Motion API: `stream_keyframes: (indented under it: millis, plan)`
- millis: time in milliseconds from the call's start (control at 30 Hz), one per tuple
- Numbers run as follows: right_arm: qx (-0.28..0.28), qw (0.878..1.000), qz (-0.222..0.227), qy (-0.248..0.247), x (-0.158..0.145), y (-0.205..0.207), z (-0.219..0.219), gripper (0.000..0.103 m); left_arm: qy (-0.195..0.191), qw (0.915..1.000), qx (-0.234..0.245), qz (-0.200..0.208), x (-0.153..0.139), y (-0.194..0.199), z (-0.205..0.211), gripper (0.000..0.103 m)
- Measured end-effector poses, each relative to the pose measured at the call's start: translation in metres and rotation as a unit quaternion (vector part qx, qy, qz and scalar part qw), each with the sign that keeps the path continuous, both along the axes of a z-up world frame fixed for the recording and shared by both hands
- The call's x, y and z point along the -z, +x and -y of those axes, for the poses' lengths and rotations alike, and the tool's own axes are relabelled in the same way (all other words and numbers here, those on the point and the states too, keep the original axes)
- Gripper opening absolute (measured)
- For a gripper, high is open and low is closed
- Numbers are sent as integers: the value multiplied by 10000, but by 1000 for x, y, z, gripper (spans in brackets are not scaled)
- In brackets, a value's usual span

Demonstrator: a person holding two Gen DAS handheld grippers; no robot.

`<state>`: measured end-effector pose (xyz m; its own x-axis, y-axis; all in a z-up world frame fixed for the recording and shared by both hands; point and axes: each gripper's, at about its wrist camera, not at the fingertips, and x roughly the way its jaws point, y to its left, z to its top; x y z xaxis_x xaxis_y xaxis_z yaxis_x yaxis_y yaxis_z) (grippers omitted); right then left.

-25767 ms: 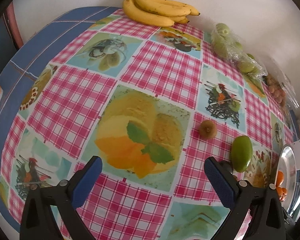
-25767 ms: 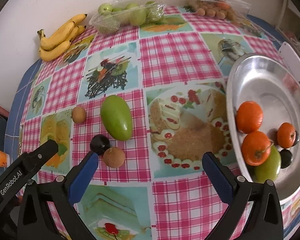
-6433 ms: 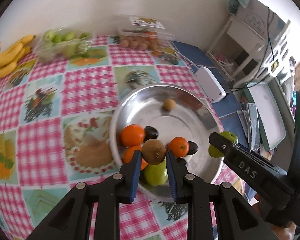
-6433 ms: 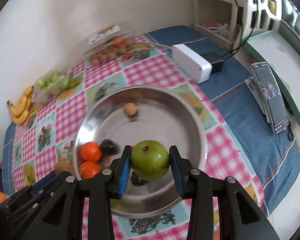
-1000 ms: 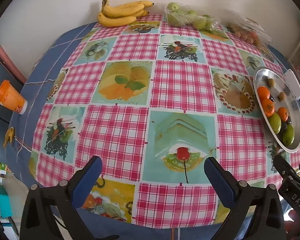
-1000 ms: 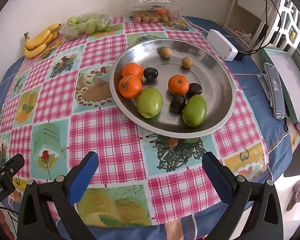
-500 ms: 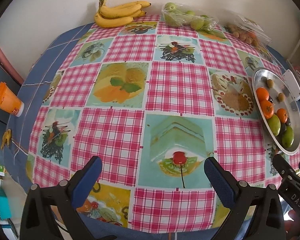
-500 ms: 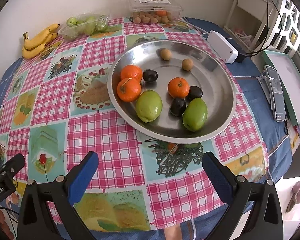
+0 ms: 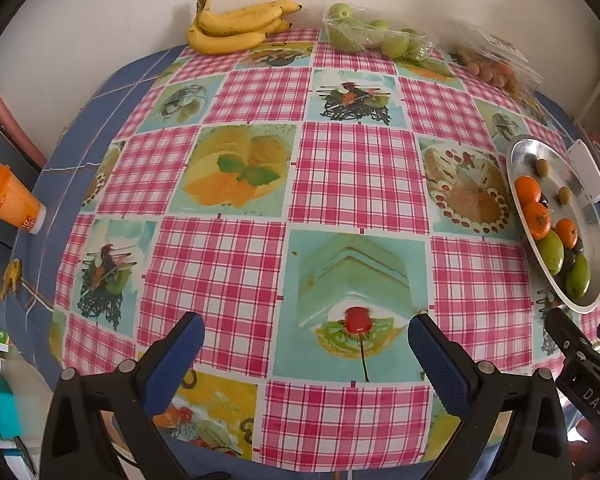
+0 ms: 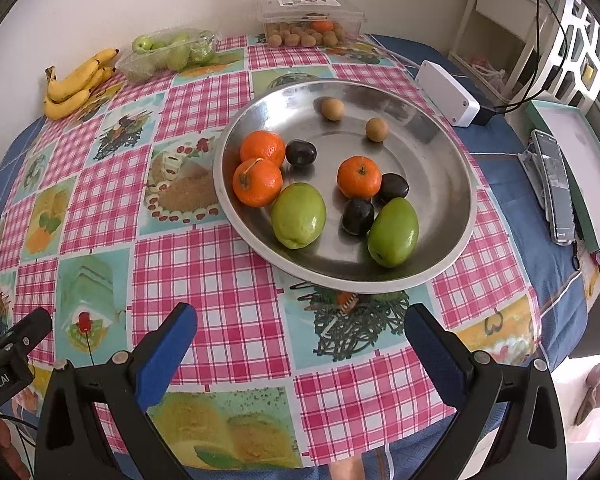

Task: Organize fruits

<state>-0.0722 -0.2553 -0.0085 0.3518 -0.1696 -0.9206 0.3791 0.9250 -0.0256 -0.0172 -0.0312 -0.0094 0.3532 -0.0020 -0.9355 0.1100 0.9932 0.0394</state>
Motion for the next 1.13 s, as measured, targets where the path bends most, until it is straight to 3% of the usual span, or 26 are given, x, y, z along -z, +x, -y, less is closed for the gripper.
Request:
stream_keyframes:
  millis: [1000, 1133]
  plan:
    - [13, 9998, -167, 114, 19, 10, 6, 103, 168, 9998, 72, -51, 18, 7, 10, 103]
    - [3, 9998, -154, 104, 19, 11, 6, 103, 31, 9999, 109, -72, 16, 7, 10, 103]
